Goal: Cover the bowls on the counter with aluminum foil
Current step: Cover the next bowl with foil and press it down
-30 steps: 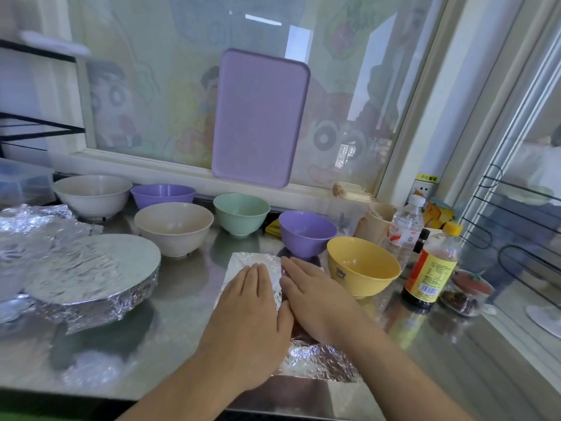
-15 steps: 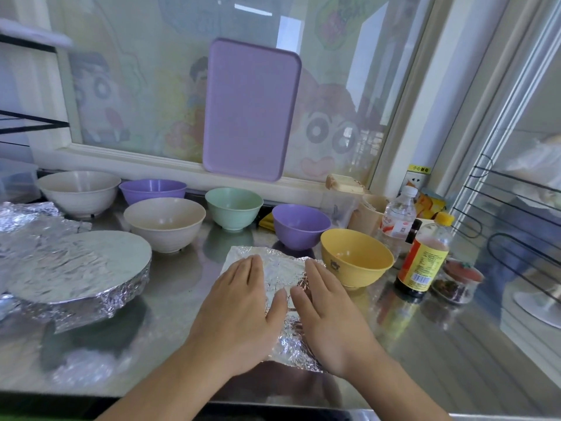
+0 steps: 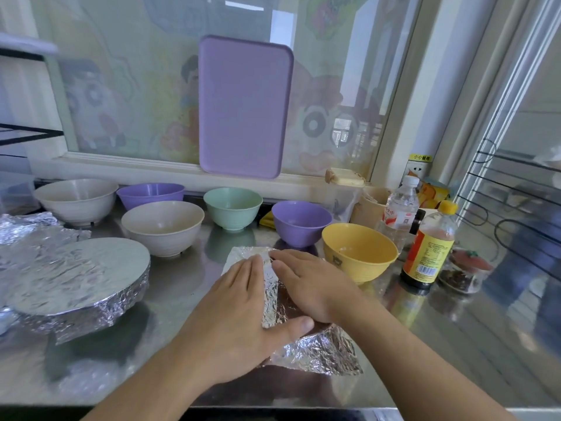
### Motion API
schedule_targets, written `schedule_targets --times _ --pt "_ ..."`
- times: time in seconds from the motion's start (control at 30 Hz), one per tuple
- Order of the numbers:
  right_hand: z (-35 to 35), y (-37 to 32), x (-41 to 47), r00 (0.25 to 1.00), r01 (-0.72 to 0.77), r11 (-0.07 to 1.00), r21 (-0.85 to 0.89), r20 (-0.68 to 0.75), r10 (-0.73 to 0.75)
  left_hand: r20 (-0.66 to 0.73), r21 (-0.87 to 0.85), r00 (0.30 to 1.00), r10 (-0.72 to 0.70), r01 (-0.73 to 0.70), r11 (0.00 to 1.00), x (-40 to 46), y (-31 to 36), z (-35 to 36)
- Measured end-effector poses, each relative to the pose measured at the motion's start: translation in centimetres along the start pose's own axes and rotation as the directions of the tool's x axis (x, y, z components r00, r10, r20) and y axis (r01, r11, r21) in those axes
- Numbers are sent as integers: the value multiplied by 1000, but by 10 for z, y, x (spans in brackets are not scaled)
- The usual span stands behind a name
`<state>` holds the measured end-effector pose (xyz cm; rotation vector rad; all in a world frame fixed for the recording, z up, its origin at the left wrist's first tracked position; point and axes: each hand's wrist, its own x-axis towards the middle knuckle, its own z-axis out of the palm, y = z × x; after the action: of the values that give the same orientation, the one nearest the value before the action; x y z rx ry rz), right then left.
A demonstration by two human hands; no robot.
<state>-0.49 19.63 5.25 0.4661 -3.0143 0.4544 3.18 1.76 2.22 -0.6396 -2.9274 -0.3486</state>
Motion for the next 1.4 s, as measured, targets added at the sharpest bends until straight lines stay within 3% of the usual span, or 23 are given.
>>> schedule_targets --times 0.3,0.6,0.73,0.93,1.13,1.23,1.4 --pt "4 12 -8 1000 0 999 45 -23 1 43 -4 999 -21 21 1000 2 -5 1" --pt "4 26 -35 993 -115 980 163 25 112 94 -1 995 -38 39 999 1 -3 -3" --pt "3 26 -35 996 -81 990 111 -28 85 88 2 996 -13 13 1000 2 -3 -5" --pt "7 22 -44 994 -89 986 140 -51 97 79 -123 996 40 -30 992 7 -23 -18" --pt "2 19 -48 980 -172 977 126 -80 183 96 -307 995 -29 57 950 4 -27 -22" --pt "-2 18 -32 984 -117 988 105 -122 129 54 -268 997 -46 59 962 6 -3 -17" --pt "5 22 -14 998 -5 997 74 -58 10 -7 -167 996 -88 85 982 11 14 2"
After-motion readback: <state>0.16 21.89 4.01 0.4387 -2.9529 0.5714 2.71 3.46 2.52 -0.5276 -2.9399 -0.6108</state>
